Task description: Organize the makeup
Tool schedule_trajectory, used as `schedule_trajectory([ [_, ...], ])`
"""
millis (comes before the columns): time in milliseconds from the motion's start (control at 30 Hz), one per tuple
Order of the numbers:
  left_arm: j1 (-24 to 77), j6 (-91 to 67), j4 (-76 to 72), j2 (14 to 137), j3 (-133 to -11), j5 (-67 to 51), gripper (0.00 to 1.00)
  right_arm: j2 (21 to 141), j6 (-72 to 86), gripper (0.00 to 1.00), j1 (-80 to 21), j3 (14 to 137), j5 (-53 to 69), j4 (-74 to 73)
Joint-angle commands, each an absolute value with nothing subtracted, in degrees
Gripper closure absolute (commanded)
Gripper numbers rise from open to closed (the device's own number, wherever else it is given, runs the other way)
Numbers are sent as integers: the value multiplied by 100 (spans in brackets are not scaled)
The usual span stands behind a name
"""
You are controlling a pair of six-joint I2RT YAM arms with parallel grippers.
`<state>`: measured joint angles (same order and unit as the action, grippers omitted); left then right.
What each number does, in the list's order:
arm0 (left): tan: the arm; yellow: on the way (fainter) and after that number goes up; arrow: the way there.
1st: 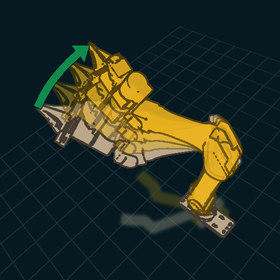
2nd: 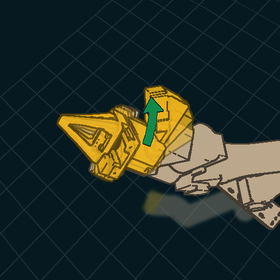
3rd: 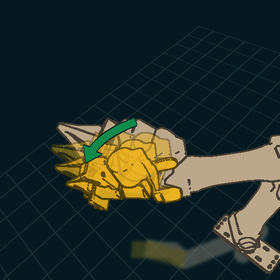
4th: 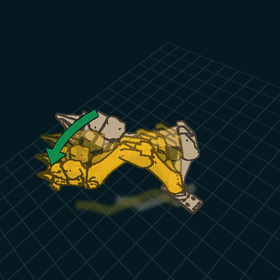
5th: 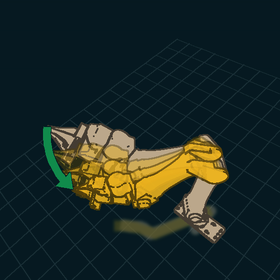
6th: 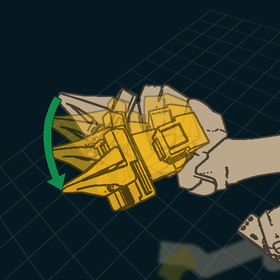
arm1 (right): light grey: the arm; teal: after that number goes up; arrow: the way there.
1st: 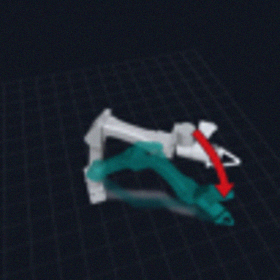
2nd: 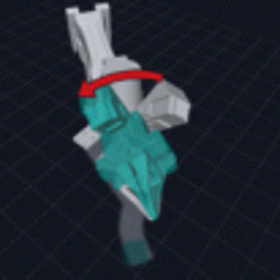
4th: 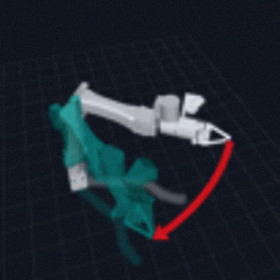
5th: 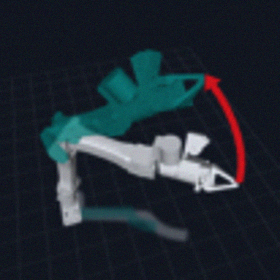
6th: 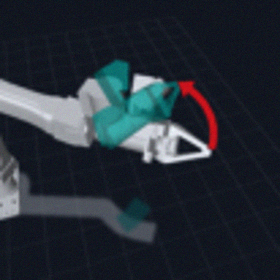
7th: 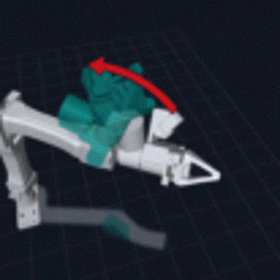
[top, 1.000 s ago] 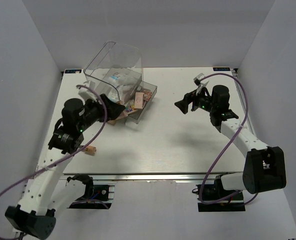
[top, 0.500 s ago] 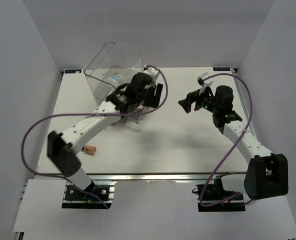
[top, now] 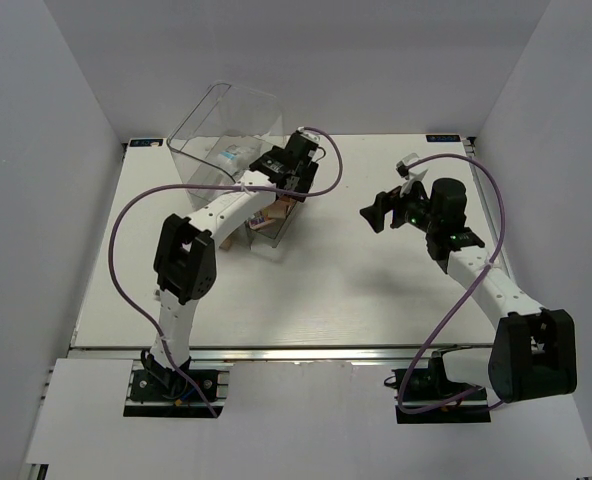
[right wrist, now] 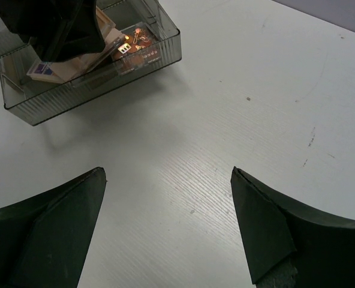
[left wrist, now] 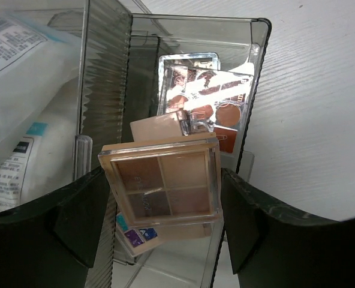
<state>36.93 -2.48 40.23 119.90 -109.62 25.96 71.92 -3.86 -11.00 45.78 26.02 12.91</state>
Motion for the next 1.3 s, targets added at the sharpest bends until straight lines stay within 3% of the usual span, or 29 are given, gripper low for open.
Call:
schedule_trajectory([
  [0,3586,-202,3929,11795,-11206,2725,78,7022,-413,11,-1063,4535,2619,1433],
  [267,3595,-272,3876,11628,-10740,2698,29,7145,-413,11,-1055,4561,2751,1450],
  [300,3586,-264,3876,11593,-10749,2698,15,7172,-404,11,-1055,4579,2786,1450],
  [367,3586,-264,3885,11566,-10784,2716,11,7207,-413,11,-1055,4579,2830,1450],
  [400,3586,-264,3893,11558,-10819,2725,2,7216,-413,11,-1055,4588,2865,1450],
  [633,3595,-491,3937,11444,-11213,2506,2,7303,-571,11,-1063,4632,3172,1398],
  [700,3586,-632,3859,11303,-11364,2156,4,7479,-711,17,-1090,4728,3663,1371],
  [733,3586,-685,3824,11233,-11486,2032,11,7601,-747,23,-1116,4816,3796,1310],
  [800,3586,-790,3718,11005,-11610,1803,31,8102,-738,59,-1282,5105,3867,926],
  [833,3577,-930,3700,10926,-11732,1767,43,8295,-669,89,-1344,5481,3832,766],
  [867,3568,-1001,3691,10786,-11812,1714,65,8662,-564,100,-1406,5693,3606,634],
  [933,3490,-1238,3726,10540,-11944,1512,82,9103,-151,100,-1747,6193,3089,387],
  [967,3463,-1326,3718,10538,-11953,1460,86,9227,-45,100,-1749,6344,2876,317],
  [1100,3314,-1774,3507,9715,-11541,1389,87,9737,710,100,-2398,6942,2032,211],
  [1267,3191,-1986,3357,8764,-10943,1792,81,10607,1458,100,-3005,8074,1197,-421],
])
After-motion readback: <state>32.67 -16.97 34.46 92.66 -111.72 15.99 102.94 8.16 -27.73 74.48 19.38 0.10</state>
